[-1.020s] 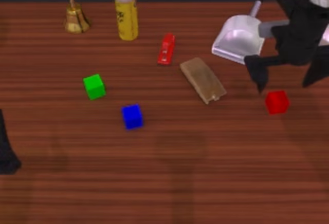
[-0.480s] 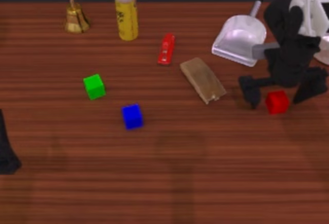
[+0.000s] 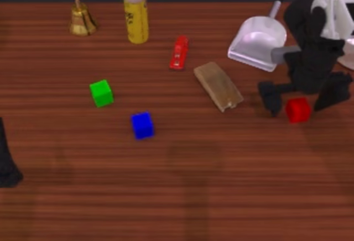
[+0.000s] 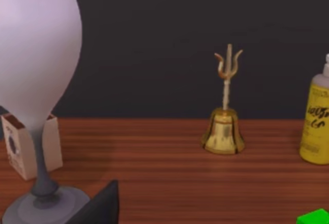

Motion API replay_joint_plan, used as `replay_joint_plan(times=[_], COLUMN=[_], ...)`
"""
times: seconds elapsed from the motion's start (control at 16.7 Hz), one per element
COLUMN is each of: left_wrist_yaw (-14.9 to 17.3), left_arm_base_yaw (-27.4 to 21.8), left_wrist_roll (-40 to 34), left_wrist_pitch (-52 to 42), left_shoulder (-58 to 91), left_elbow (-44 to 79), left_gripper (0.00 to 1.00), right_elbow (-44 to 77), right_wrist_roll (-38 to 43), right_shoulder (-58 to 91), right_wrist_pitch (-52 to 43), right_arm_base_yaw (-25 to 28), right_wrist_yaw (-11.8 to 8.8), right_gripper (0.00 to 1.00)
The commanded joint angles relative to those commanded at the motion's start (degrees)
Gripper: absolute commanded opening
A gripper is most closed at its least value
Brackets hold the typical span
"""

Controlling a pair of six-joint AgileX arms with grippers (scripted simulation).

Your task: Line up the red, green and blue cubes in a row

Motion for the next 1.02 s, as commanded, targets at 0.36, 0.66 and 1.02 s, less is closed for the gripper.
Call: replay_joint_plan(times=[0.36, 0.66, 1.02], left_wrist_yaw=[0.0, 0.0, 0.0], left_arm_base_yaw=[0.0, 0.0, 0.0], left_wrist_roll=[0.0, 0.0, 0.0], left_wrist_pitch=[0.0, 0.0, 0.0], left_shoulder=[0.0, 0.0, 0.0], left_elbow=[0.0, 0.0, 0.0], left_gripper=[1.00, 1.00, 1.00], right_elbow=[0.0, 0.0, 0.9], right_wrist_roll=[0.0, 0.0, -0.1], right_shoulder=[0.0, 0.0, -2.3], right_wrist_pitch=[0.0, 0.0, -0.9], right_arm_base_yaw=[0.0, 0.0, -0.1], right_wrist_yaw=[0.0, 0.0, 0.2], right_gripper=[0.10, 0.00, 0.00])
